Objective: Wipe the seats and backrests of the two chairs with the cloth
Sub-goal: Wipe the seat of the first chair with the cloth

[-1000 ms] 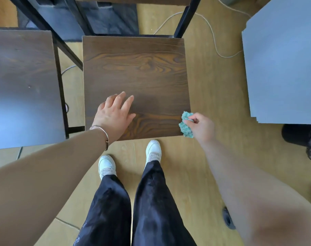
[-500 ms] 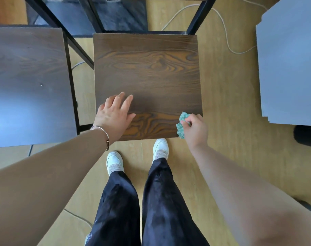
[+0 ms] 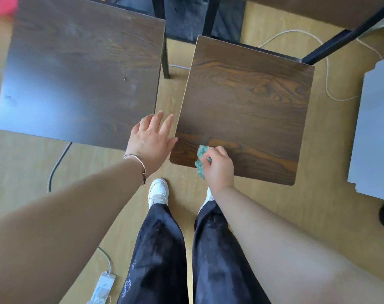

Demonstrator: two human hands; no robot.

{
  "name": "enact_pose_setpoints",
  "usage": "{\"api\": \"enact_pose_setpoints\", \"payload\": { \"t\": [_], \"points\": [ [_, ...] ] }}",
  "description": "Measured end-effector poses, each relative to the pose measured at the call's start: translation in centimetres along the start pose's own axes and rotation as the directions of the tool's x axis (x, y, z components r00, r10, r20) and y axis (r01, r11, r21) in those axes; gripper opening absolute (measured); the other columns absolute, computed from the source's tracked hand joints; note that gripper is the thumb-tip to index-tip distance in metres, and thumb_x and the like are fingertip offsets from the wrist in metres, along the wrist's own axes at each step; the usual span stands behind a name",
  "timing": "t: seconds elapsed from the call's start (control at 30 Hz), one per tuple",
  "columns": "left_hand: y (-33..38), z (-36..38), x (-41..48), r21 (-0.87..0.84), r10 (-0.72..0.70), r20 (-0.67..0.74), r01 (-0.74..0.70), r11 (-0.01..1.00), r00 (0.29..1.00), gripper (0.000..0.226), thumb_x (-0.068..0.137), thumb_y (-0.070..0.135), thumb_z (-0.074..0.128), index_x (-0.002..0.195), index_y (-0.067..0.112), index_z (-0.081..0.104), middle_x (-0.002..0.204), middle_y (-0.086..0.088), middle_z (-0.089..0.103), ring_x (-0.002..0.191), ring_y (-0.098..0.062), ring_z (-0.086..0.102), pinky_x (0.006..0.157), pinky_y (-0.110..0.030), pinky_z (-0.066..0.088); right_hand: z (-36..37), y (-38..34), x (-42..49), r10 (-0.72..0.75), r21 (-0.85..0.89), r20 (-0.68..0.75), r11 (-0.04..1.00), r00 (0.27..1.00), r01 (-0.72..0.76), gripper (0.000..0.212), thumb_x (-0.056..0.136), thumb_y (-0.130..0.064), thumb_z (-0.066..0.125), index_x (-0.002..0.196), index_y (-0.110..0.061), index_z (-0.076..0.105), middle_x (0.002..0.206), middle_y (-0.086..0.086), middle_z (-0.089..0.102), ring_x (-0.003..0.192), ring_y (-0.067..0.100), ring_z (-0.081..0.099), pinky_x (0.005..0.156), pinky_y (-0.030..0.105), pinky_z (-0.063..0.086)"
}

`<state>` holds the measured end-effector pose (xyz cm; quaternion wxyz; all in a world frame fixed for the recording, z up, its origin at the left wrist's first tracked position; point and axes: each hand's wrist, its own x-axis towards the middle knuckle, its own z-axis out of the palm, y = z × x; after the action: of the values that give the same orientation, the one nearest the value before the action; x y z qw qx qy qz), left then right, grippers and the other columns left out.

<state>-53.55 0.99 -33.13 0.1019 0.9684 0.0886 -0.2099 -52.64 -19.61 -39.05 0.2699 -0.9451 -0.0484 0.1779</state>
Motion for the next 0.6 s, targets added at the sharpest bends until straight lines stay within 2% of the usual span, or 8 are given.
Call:
{"api": "enact_pose_setpoints", "payload": {
  "t": [0.2,0.37,0.43,0.5,0.6],
  "points": [
    [-1.9,0.3,-0.9,-0.041,-0.049,-0.017,0.048,0.998,0.999,0.060,0.099,0.047,0.036,0.152,0.021,0.021,0.156,-0.008,0.025,0.139,-0.033,0.026,0.109,-0.048,0.030,3.0,-3.8,-1.0,-0.132,0.026,0.063,0.991,0.989,0.131,0.015,0.079,0.000,0.070,0.074,-0.006,0.057,0.084,0.009,0.054,0.070,0.032,0.054,0.057,0.038,0.048],
    [-2.4,0.0,-1.4,-0.063,-0.107,-0.036,0.104,0.993,0.994,0.056,0.100,0.043,0.035,0.150,0.022,0.023,0.155,-0.007,0.028,0.136,-0.033,0.028,0.107,-0.049,0.032,4.5,-5.9,-1.7,-0.218,0.028,0.146,0.976,0.965,0.216,0.007,0.081,-0.003,0.070,0.088,-0.003,0.066,0.094,0.012,0.060,0.082,0.033,0.060,0.066,0.035,0.051],
    [-2.3,-0.4,-1.3,-0.051,-0.125,-0.038,0.123,0.991,0.991,0.054,0.101,0.043,0.032,0.150,0.022,0.023,0.155,-0.007,0.027,0.137,-0.033,0.026,0.107,-0.049,0.032,4.4,-5.8,-1.7,-0.254,0.048,0.166,0.967,0.953,0.250,0.006,0.084,-0.005,0.068,0.088,-0.002,0.066,0.096,0.011,0.060,0.084,0.031,0.061,0.067,0.029,0.047],
    [-1.8,-0.9,-1.0,-0.025,-0.127,-0.037,0.126,0.992,0.991,0.054,0.101,0.044,0.030,0.150,0.022,0.022,0.155,-0.007,0.026,0.138,-0.032,0.025,0.108,-0.049,0.032,3.3,-4.9,-1.6,-0.266,0.106,0.149,0.962,0.952,0.252,0.004,0.085,-0.005,0.068,0.085,-0.003,0.065,0.095,0.008,0.059,0.083,0.027,0.060,0.067,0.026,0.043],
    [0.0,-1.2,-0.1,0.018,-0.098,-0.012,0.098,0.995,0.995,0.056,0.101,0.046,0.027,0.152,0.023,0.018,0.157,-0.006,0.024,0.140,-0.031,0.023,0.110,-0.048,0.030,-0.2,-1.9,-0.3,-0.178,0.166,0.046,0.972,0.983,0.168,0.009,0.082,-0.004,0.069,0.077,-0.002,0.063,0.088,0.006,0.057,0.074,0.023,0.056,0.062,0.033,0.044]
  ]
}}
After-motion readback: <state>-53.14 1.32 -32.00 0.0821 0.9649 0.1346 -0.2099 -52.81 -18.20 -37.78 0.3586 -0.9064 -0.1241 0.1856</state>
